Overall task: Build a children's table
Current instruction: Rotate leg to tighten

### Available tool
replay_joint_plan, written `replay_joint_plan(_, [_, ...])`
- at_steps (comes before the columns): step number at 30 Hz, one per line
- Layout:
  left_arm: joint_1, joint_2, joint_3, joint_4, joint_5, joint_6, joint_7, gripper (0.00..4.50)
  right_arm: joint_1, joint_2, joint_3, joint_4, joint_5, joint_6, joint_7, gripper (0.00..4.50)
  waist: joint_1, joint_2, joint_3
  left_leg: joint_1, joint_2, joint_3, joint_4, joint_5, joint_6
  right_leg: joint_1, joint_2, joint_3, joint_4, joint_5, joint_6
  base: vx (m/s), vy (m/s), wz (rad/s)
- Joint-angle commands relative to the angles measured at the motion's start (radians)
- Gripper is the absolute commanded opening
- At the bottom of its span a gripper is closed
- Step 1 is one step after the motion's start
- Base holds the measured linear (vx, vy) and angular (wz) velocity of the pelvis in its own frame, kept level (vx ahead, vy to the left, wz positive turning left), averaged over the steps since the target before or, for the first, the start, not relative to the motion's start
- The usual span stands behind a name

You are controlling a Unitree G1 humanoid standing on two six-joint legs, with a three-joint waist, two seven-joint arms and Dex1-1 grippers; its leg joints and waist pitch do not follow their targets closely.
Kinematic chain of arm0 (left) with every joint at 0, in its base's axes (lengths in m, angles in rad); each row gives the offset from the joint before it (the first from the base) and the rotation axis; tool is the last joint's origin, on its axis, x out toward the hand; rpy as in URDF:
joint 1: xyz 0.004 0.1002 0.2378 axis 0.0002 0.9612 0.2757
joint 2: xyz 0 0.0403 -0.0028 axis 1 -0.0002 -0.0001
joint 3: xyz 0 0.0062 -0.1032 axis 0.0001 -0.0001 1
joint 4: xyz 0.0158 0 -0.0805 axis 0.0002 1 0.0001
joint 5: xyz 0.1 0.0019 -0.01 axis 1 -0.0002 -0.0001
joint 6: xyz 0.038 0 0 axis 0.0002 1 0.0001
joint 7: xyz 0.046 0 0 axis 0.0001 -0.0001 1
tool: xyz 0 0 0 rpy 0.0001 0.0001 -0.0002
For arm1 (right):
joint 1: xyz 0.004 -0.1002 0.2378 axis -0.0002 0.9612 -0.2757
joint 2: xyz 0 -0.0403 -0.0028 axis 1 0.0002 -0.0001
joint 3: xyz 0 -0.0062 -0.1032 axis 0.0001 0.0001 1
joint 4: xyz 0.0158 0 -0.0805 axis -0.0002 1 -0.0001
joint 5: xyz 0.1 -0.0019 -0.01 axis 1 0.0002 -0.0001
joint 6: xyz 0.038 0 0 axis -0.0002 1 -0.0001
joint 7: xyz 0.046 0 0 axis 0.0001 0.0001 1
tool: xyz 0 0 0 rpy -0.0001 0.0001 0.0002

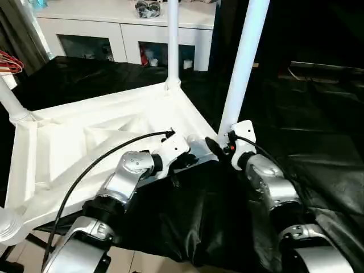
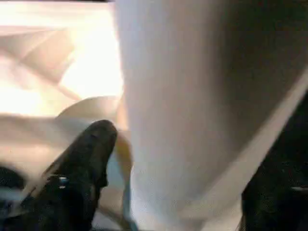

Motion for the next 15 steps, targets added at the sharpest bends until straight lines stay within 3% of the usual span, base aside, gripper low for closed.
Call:
replay_joint_plan(1, [0.003,-0.009,-0.034,-0.042,-0.035,-0.031,-0.065,0.00,0.007,0.009,0.090,-0.050,0.018,-0.010,0.149,3.84,-0.002,-0.001,-0.068,0.010,0.038,-0.019,-0.066,-0.209,0.054,0.047,-0.061,0.037,-0.066,-0.173,-0.239,0.000,0.000,0.00])
replay_joint_plan(2, [0.006,0.011,-0.032,-0.047,-0.040,-0.041,-0.094,0.00,0.017,-0.019,0.104,-0.074,0.029,-0.003,0.221,3.84,0.001,0.009,-0.070,0.010,0.038,-0.019,-0.064,-0.198,0.060,0.049,-0.060,0.036,-0.062,-0.148,-0.248,0.000,0.000,0.00])
replay_joint_plan(4, [0.010,0.031,-0.032,-0.051,-0.046,-0.051,-0.127,0.00,0.030,-0.048,0.117,-0.102,0.036,-0.002,0.298,3.84,0.004,0.002,-0.071,0.010,0.039,-0.017,-0.062,-0.185,0.075,0.052,-0.057,0.034,-0.060,-0.107,-0.259,0.000,0.000,0.00])
replay_joint_plan(7, [0.018,0.073,-0.031,-0.069,-0.067,-0.060,-0.205,0.00,0.055,-0.105,0.141,-0.159,0.059,0.010,0.433,3.84,0.014,0.005,-0.071,0.011,0.044,-0.014,-0.060,-0.179,0.090,0.051,-0.056,0.031,-0.054,-0.077,-0.277,0.000,0.000,0.00])
replay_joint_plan(9, [0.022,0.098,-0.029,-0.083,-0.082,-0.054,-0.254,0.00,0.068,-0.139,0.153,-0.189,0.073,0.024,0.514,3.84,0.016,0.005,-0.068,0.012,0.044,-0.013,-0.062,-0.194,0.085,0.049,-0.057,0.031,-0.058,-0.107,-0.282,0.000,0.000,0.00])
replay_joint_plan(10, [0.022,0.124,-0.030,-0.093,-0.092,-0.044,-0.296,0.00,0.077,-0.174,0.166,-0.210,0.082,0.032,0.585,3.84,0.018,-0.008,-0.067,0.014,0.046,-0.014,-0.063,-0.210,0.079,0.049,-0.058,0.031,-0.060,-0.141,-0.278,0.000,0.000,0.00])
replay_joint_plan(12, [0.022,0.135,-0.032,-0.096,-0.095,-0.042,-0.313,0.00,0.079,-0.186,0.170,-0.217,0.087,0.040,0.609,3.84,0.023,0.002,-0.065,0.015,0.049,-0.015,-0.066,-0.225,0.071,0.045,-0.059,0.032,-0.060,-0.178,-0.273,0.000,0.000,0.00])
replay_joint_plan(15, [0.022,0.150,-0.031,-0.099,-0.101,-0.044,-0.330,0.00,0.082,-0.208,0.176,-0.234,0.094,0.051,0.650,3.69,0.025,-0.003,-0.064,0.016,0.047,-0.016,-0.067,-0.232,0.052,0.043,-0.060,0.034,-0.062,-0.208,-0.261,0.000,0.000,0.00])
